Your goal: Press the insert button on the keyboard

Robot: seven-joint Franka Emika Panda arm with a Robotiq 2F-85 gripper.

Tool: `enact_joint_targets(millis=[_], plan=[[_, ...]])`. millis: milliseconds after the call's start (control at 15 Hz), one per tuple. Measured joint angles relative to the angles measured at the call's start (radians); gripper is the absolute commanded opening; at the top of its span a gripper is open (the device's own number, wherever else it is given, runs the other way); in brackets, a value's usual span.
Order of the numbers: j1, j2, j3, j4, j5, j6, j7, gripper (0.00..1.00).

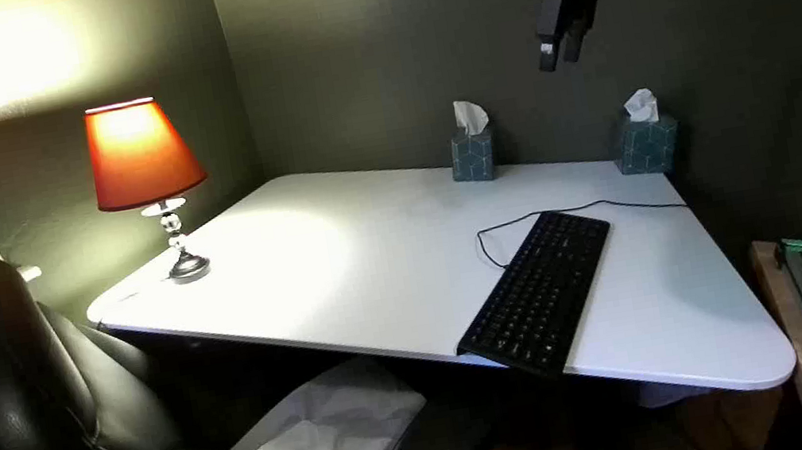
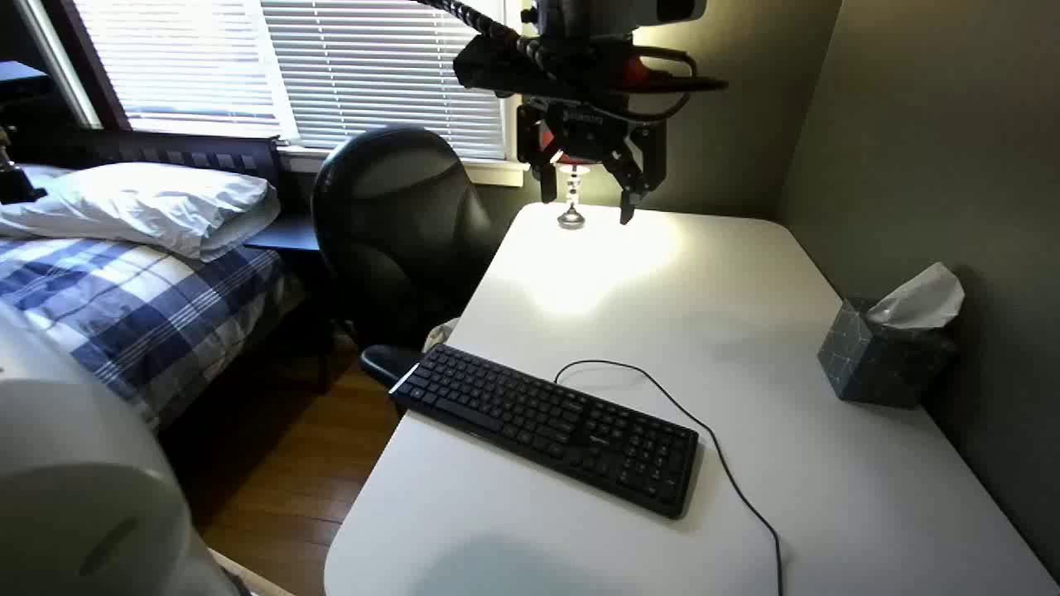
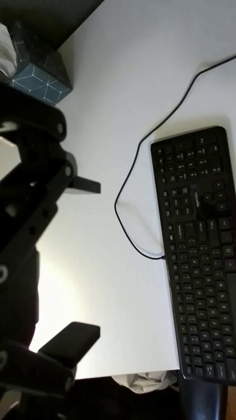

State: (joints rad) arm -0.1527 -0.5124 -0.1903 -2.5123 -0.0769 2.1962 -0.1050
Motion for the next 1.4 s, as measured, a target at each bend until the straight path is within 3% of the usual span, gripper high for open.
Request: enact_joint_targets(millis=[533,1333,1400], plan=[[0.0,0.015,-0.001,0.0,0.001,-0.005,0.0,1.0],[-0.004,0.317,0.006,-0.01,-0.07,0.012,-0.009,1.0],[-0.004,0.34,0.007,-0.011,-0.071,0.022,-0.014,0.75]])
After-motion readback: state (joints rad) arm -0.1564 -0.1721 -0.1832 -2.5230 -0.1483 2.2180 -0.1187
